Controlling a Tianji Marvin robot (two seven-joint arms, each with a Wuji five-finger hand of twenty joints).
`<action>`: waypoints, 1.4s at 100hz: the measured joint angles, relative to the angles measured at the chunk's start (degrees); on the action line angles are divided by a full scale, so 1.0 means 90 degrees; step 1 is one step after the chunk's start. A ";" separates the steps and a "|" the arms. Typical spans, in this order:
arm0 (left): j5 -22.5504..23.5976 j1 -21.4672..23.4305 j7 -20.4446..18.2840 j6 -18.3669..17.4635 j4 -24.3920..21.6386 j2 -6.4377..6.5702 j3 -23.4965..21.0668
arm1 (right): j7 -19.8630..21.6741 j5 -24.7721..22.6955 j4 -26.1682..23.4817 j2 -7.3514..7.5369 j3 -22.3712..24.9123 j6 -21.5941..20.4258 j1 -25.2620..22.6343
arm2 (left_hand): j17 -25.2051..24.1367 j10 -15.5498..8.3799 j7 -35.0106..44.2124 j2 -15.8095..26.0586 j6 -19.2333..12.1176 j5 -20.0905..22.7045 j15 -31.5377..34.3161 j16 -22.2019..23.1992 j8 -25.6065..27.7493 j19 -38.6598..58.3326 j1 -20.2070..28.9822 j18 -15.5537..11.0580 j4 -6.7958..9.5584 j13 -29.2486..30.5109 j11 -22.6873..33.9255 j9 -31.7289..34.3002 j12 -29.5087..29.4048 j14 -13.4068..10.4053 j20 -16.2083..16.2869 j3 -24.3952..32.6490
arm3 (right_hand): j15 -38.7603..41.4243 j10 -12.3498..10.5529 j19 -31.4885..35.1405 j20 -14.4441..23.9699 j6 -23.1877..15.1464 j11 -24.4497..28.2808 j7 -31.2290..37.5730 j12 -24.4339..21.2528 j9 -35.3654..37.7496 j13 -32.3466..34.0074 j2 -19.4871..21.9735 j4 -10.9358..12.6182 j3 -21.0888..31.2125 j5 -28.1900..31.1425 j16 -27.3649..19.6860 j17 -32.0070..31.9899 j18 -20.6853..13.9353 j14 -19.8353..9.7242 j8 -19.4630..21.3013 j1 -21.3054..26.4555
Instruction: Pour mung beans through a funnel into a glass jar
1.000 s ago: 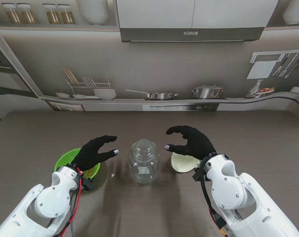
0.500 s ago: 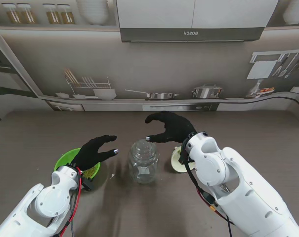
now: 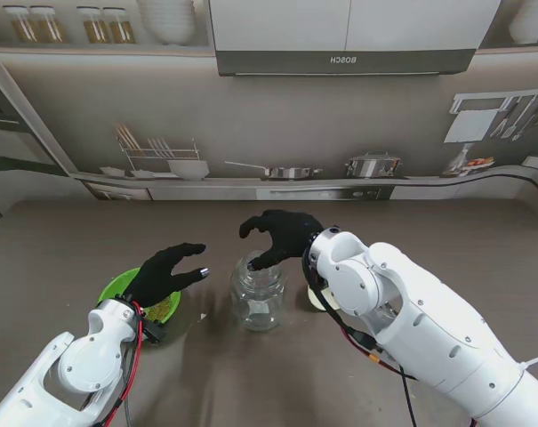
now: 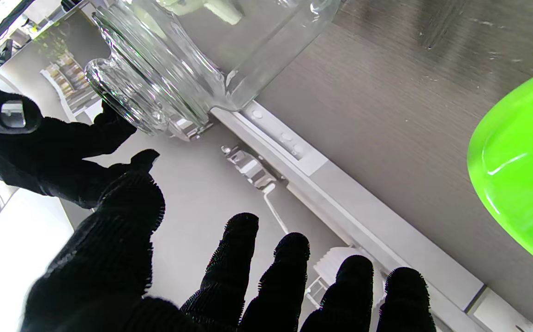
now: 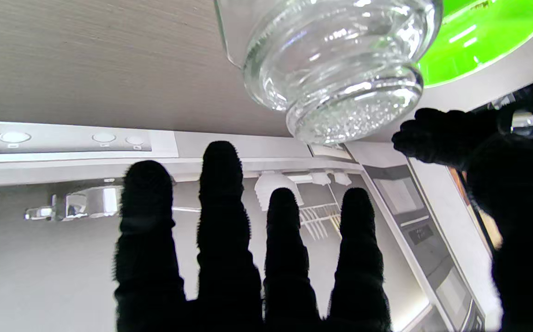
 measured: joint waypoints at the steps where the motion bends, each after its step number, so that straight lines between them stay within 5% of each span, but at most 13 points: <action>1: 0.0000 0.0003 0.0000 0.0001 -0.0003 0.0000 -0.0001 | 0.0013 -0.0011 0.0002 0.0004 -0.0016 -0.0001 0.0014 | 0.0000 0.0008 0.0000 0.0000 0.0000 0.0000 0.0000 0.0000 0.0000 0.0000 0.0000 0.0000 0.0000 0.0000 0.0000 0.0000 0.0000 0.0001 0.0000 0.0000 | 0.0013 0.0001 0.0006 0.0001 -0.0005 0.0007 -0.0053 0.0018 0.0000 0.0000 0.0000 0.0014 0.0001 -0.0001 0.0002 0.0017 0.0000 -0.0001 0.0008 0.0000; 55: -0.0019 0.0062 -0.0015 0.0012 -0.0087 0.0001 -0.0053 | 0.0327 -0.0248 0.0331 0.0060 -0.0642 -0.0171 0.0531 | 0.0011 0.0023 0.0000 0.0001 0.0003 0.0005 0.0000 0.0000 0.0000 0.0000 0.0000 0.0000 0.0000 0.0004 0.0002 0.0092 0.0000 0.0009 0.0000 0.0000 | 0.0192 0.0172 0.0156 0.0007 -0.0070 0.0413 0.0289 0.0395 -0.0004 0.0229 -0.0236 0.0224 0.0071 -0.0250 0.0144 0.0367 -0.0012 -0.0011 0.0938 0.0100; 140: -0.0048 0.0082 -0.0053 0.0072 -0.0134 0.0004 -0.0063 | -0.0088 -0.0345 0.0704 0.0013 -0.0953 -0.0510 0.0601 | 0.0100 0.0075 0.0004 0.0001 0.0068 0.0083 0.0000 0.0000 0.0000 0.0000 0.0000 0.0000 0.0000 0.0155 0.0012 0.0171 0.0000 0.0078 0.0000 0.0000 | 0.1446 -0.0042 0.1068 0.0099 0.0009 0.1714 0.2624 0.1257 0.0097 0.1032 -0.0646 0.0288 0.0052 -0.0663 0.0487 0.1112 -0.0330 -0.0287 0.1030 0.0867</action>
